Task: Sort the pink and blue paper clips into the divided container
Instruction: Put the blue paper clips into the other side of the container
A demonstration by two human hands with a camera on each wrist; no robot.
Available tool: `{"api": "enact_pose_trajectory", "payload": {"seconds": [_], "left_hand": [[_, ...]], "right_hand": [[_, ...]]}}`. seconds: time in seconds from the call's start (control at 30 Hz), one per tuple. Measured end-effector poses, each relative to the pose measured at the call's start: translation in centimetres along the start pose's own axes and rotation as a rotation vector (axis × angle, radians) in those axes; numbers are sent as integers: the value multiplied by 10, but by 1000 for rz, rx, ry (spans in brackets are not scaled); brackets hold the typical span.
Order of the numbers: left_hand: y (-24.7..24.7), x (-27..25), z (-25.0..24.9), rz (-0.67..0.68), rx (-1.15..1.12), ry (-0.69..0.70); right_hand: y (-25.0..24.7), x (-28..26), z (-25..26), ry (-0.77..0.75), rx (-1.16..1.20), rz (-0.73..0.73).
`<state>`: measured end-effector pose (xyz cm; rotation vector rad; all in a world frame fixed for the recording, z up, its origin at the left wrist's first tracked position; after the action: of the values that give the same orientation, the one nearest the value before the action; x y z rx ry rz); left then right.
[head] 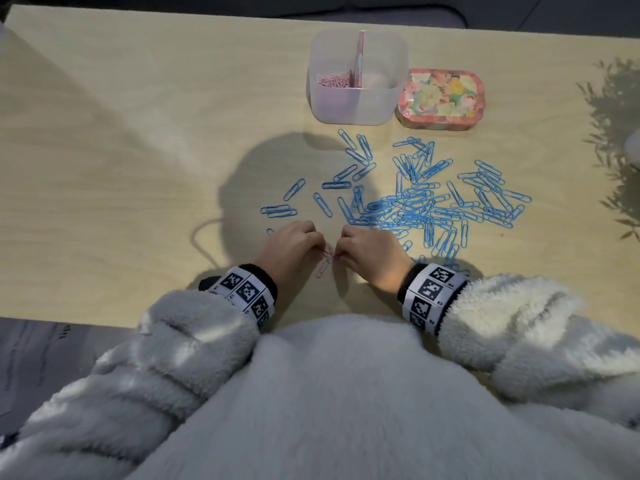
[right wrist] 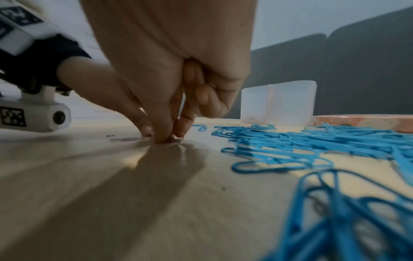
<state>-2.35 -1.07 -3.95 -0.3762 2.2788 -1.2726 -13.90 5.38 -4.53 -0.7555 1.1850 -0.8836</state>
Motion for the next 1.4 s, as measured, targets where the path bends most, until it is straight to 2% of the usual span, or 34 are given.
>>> {"api": "enact_pose_trajectory", "payload": {"seconds": [0.13, 0.2, 0.27, 0.3, 0.33, 0.37, 0.43, 0.5, 0.53, 0.6, 0.67, 0.73, 0.87, 0.97, 1.07, 1.13, 1.23, 1.3, 1.4], "left_hand": [[3, 5, 2, 27, 123, 83], [7, 7, 5, 35, 197, 98], [10, 10, 7, 53, 257, 101], [12, 12, 7, 72, 273, 101], [13, 14, 7, 98, 291, 95], [13, 15, 6, 98, 301, 93], [10, 14, 3, 54, 297, 104], [3, 12, 5, -28, 140, 60], [-2, 11, 11, -50, 23, -10], [-11, 8, 28, -106, -221, -170], [-19, 7, 39, -96, -387, -268], [-21, 10, 44, -25, -633, -336], [-20, 11, 39, 149, -1259, -532], [-19, 12, 28, 303, -1396, -521], [-14, 14, 19, 379, -1419, -472], [-8, 16, 19, 378, -1282, -462], [-1, 15, 19, 329, -800, -393], [1, 13, 14, 328, -661, -301], [2, 9, 5, 322, -457, -218]], "right_hand": [[4, 6, 3, 10, -79, -24], [3, 4, 4, 27, -151, 39], [-2, 3, 4, 46, -201, 13], [-4, 5, 3, 34, -231, -44], [-4, 6, 0, 16, -164, -48], [-7, 7, -6, 18, 1, -72], [-7, 7, -24, 51, 445, -106], [-12, 4, -36, 73, 677, -205], [-12, 2, -42, 78, 753, -236], [-15, 1, -48, 99, 944, -181], [-16, 1, -54, 121, 1073, -91], [-14, 4, -60, 161, 1206, -58], [-18, 6, -65, 259, 1548, -110], [-24, 7, -62, 219, 1820, -10], [-31, 10, -61, 181, 1921, 83], [-35, 12, -64, 210, 1863, 110], [-48, 20, -77, 265, 1472, 6], [-72, 28, -88, 271, 1219, -91], [-119, 49, -99, 283, 1101, -236]]}}
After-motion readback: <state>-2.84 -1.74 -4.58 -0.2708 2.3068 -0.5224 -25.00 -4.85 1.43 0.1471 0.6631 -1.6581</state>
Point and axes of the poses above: each hand's wrist, its own x-axis towards the middle knuckle, its own y-axis out of the palm, z = x × y, the point moved 4 cm from there along x, towards the middle knuckle, and after that the axes turned 7 degrees about z, right-handed, at the moved point
